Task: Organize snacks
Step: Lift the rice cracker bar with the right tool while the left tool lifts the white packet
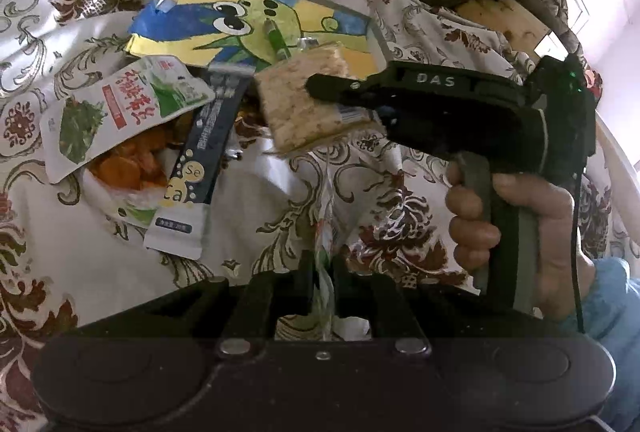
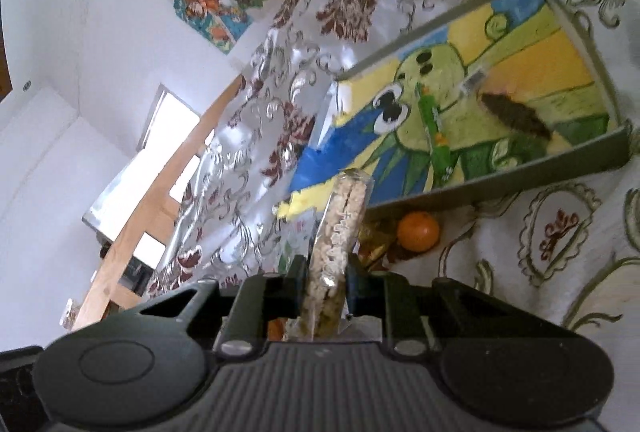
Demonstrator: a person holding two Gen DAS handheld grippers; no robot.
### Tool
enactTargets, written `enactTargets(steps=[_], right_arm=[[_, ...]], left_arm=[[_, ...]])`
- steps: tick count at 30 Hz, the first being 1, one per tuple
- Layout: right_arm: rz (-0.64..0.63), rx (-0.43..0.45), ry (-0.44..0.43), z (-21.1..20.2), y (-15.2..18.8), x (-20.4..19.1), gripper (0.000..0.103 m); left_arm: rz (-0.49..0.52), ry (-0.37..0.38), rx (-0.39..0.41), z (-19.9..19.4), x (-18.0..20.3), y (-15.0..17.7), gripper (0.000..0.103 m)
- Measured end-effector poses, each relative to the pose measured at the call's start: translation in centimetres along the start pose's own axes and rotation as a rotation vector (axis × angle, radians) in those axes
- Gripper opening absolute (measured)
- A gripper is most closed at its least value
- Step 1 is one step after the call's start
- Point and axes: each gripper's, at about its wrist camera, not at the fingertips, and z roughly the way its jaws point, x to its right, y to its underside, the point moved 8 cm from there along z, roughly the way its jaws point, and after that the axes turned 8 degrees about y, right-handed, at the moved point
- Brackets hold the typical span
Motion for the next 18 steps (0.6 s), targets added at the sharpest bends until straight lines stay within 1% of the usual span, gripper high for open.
enactTargets(steps=[5,14,18], right_arm=[[0.010,0.069,-0.012,-1.7,-1.5,0.0,0.022],[0.045,0.160,-0.015,-3.8,-3.7,1.0,0.022],[0.069,0.196,-0.014,-4.2,-4.6,1.9,0.022]], left_arm=[[-0.005,-0.006,0.033,-0.9,0.5,-0.7,0.008],[0.014,-0.021,0.134,-1.7,1.0,-3.7,0.008],[0.010,-0.024,0.132,-1.0,1.0,-4.5,0.008]])
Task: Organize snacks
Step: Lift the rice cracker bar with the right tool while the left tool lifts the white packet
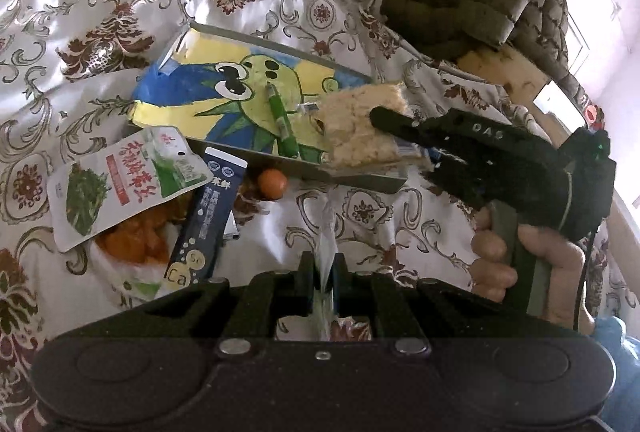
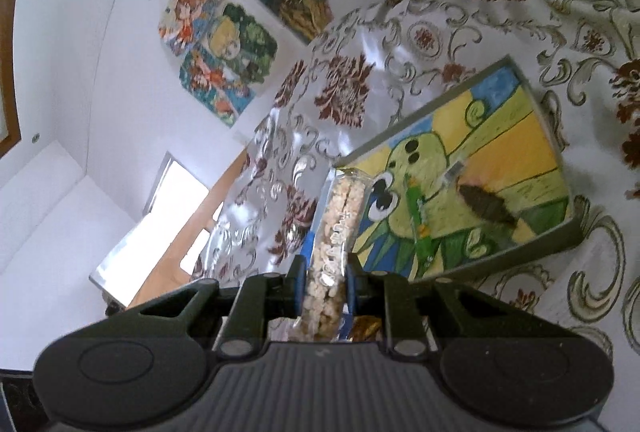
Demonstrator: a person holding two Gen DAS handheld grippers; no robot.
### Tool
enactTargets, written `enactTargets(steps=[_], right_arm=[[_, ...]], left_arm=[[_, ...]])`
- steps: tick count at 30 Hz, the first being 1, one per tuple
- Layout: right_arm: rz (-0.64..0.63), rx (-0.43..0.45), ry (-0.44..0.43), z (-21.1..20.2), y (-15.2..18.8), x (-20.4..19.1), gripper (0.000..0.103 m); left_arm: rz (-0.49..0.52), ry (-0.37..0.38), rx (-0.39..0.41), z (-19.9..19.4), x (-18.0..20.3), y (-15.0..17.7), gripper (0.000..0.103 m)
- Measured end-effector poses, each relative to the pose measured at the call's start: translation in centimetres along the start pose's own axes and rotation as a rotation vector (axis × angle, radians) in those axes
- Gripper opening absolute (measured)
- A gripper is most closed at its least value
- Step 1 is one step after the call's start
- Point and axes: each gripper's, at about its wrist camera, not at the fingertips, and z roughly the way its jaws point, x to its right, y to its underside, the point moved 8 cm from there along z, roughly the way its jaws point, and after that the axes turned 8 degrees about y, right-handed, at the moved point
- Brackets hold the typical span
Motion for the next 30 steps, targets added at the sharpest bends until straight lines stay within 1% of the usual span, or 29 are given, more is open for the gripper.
enactTargets(steps=[2,5,8,13,17,21,26,30], right_arm=[[0.003,0.018,0.010,0.0,-0.6,0.4,0.022],[0.015,0.045,0.017,-0.1,-1.4,1.0,0.022],[0.024,0.066,0.022,-0.2,-2.1,1.6,0.022],[0.035,0.094,0.035,-0.3,-2.9,2.3,0.022],[0.019,0.121,0.079,0.0,-3.5,3.0,0.022],[0.015,0.124,0.111,0.7,-3.8,3.9,0.022],[-0.040,0.129,0.171,1.7,-3.9,4.7,0.022],[-0.085,0.136,0.205,2.3,-4.1,5.2,0.022]], left_arm=[[0.010,-0.019,-0.005,0.4,0.0,-0.2,0.008],[-0.001,-0.022,0.018,0.5,-0.2,-0.9,0.008],[-0.007,-0.030,0.062,0.2,-0.4,-2.1,0.008],[-0.023,-0.042,0.144,0.2,-0.7,-5.1,0.008],[-0.010,-0.059,0.226,0.7,-0.3,-7.9,0.008],[0.039,-0.105,0.274,3.1,0.1,-10.5,0.008],[0.063,-0.090,0.258,7.5,0.7,-12.3,0.008],[0.055,-0.068,0.244,11.1,0.7,-13.2,0.008]])
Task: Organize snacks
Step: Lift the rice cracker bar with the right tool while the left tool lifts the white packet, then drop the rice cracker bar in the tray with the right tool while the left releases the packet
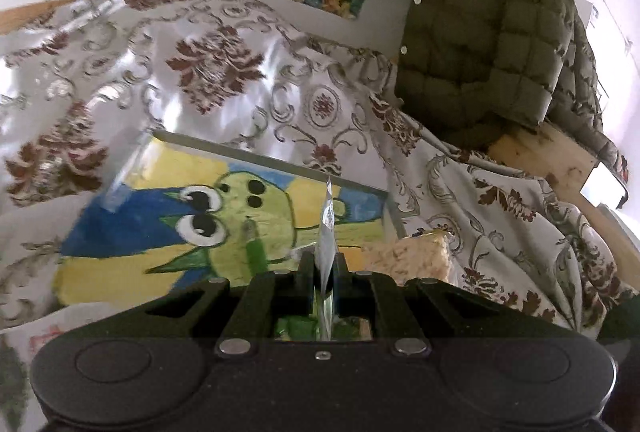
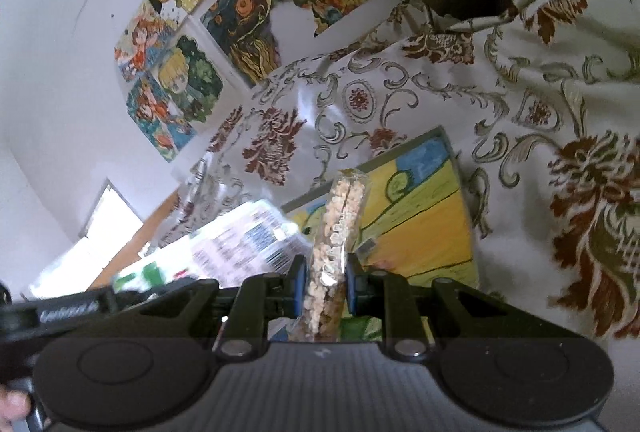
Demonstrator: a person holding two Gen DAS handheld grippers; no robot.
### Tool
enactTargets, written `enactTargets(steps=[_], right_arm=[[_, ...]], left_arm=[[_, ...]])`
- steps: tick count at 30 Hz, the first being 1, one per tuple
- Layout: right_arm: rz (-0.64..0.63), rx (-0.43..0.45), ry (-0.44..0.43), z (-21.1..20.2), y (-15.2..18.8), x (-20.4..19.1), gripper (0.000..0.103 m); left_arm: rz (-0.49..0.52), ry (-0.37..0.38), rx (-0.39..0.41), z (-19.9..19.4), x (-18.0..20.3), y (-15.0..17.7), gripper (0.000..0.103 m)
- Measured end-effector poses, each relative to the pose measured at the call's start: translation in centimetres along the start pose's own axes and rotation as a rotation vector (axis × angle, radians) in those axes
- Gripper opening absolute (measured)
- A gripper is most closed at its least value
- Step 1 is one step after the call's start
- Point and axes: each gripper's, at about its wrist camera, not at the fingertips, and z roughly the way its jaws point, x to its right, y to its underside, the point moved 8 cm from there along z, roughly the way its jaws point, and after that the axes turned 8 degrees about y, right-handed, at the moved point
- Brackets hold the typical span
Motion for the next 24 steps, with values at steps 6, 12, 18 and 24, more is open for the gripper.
enactTargets(steps=[6,12,18,24], right_arm=[[-0.020,-0.004,0.018,1.7,0.2,1.0,0.022],[-0.026,-0.012,0.047,3.0,0.4,2.0,0.022],[-0.065,-0.031,0.086,3.7,0.8,2.3,0.023],[-0.129,-0.024,0.160,3.6,0.8,2.4,0.028]], left_arm=[[0.033,0.018,0.005,4.0,0.5,-0.2,0.008],[0.029,0.013,0.027,6.1,0.2,-0.5,0.008],[0.002,-0.010,0.014,7.3,-1.1,0.7,0.008],[-0.010,-0.086,-0.005,7.6,-2.3,1.8,0.014]])
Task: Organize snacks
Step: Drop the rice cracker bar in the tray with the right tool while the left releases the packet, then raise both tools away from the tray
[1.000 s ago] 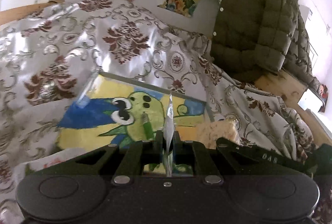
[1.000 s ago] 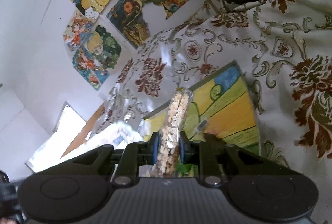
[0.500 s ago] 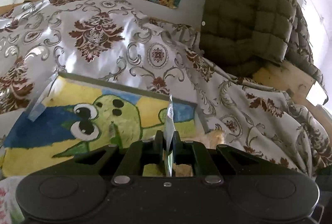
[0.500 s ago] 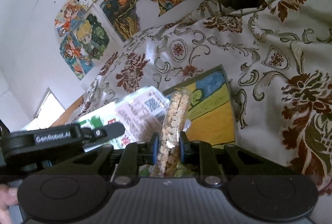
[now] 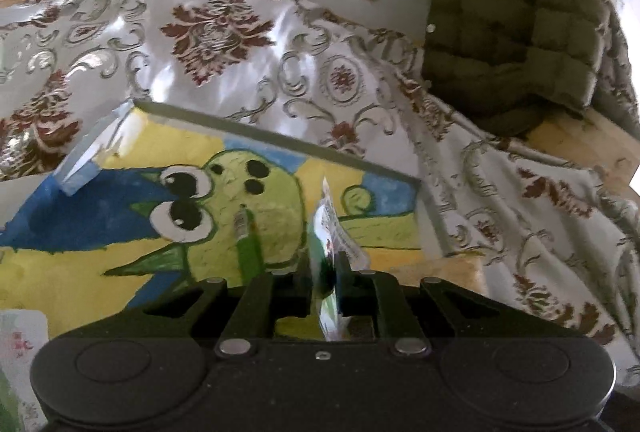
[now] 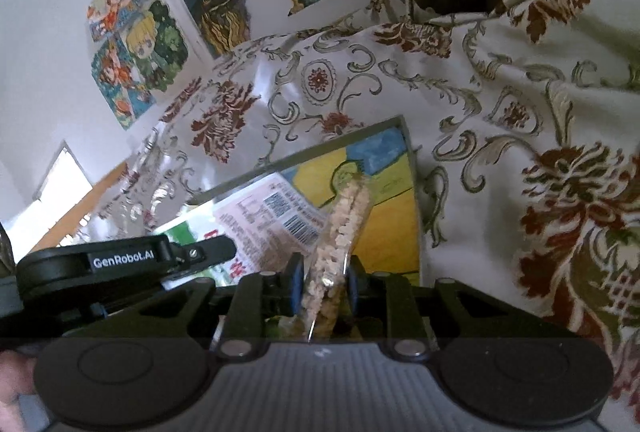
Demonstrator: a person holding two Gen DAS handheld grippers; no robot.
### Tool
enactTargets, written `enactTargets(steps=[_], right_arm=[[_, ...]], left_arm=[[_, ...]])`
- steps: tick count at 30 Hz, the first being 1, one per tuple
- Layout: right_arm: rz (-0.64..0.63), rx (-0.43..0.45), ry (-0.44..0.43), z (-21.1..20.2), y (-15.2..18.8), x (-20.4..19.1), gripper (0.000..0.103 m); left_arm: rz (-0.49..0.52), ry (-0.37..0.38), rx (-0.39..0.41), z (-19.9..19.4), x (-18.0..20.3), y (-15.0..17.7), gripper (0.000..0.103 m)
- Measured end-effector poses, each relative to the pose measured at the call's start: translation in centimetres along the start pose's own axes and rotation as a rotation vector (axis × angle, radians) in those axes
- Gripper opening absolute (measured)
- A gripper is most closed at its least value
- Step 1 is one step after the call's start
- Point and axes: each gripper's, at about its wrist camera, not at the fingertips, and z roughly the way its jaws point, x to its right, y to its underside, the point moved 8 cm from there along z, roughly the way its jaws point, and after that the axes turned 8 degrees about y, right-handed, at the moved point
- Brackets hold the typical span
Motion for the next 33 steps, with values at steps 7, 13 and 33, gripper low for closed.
enactTargets(steps=[7,13,33], right_arm=[[-0.138,0.025,0.132,-0.3,0.4,-0.6,0.058],[-0.233,0.034,0.143,-0.2,1.0,-2.3,0.080],[-0.254,0.193,0.223,-4.2,-0.8,-4.0,0.103]], left_arm=[[0.016,-0.135,-0.037,0.3,-1.2,0.4,0.055],[0.072,-0.177,-0.014,-0.5,-1.1,0.6,0.083],[-0.061,-0.263,0.103,-9.1,-4.3,-0.9,0.102]])
